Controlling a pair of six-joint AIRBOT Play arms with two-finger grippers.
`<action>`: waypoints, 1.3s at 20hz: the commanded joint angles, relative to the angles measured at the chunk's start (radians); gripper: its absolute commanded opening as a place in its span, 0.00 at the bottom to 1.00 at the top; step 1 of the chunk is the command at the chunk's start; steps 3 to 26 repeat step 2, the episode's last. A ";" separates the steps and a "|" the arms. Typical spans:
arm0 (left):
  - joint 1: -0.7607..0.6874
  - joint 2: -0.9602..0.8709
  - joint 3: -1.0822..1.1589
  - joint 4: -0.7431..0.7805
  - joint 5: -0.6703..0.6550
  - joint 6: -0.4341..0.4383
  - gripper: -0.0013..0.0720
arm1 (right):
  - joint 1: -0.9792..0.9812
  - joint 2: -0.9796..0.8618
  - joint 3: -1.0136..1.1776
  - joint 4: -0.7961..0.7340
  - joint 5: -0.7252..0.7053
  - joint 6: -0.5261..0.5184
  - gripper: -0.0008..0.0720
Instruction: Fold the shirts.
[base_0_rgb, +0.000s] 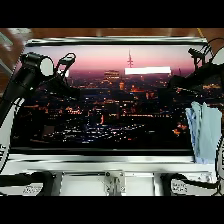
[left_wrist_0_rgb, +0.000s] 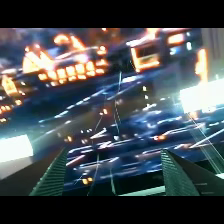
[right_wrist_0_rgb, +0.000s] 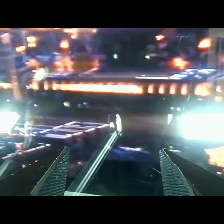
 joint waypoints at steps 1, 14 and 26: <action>0.002 -0.001 0.001 0.000 -0.017 0.010 0.98 | 0.002 0.000 0.000 0.003 -0.002 0.001 0.95; 0.002 -0.001 0.001 0.000 -0.016 0.011 0.98 | 0.002 0.000 0.000 0.003 -0.002 0.001 0.95; 0.002 -0.001 0.001 0.000 -0.016 0.011 0.98 | 0.002 0.000 0.000 0.003 -0.002 0.001 0.95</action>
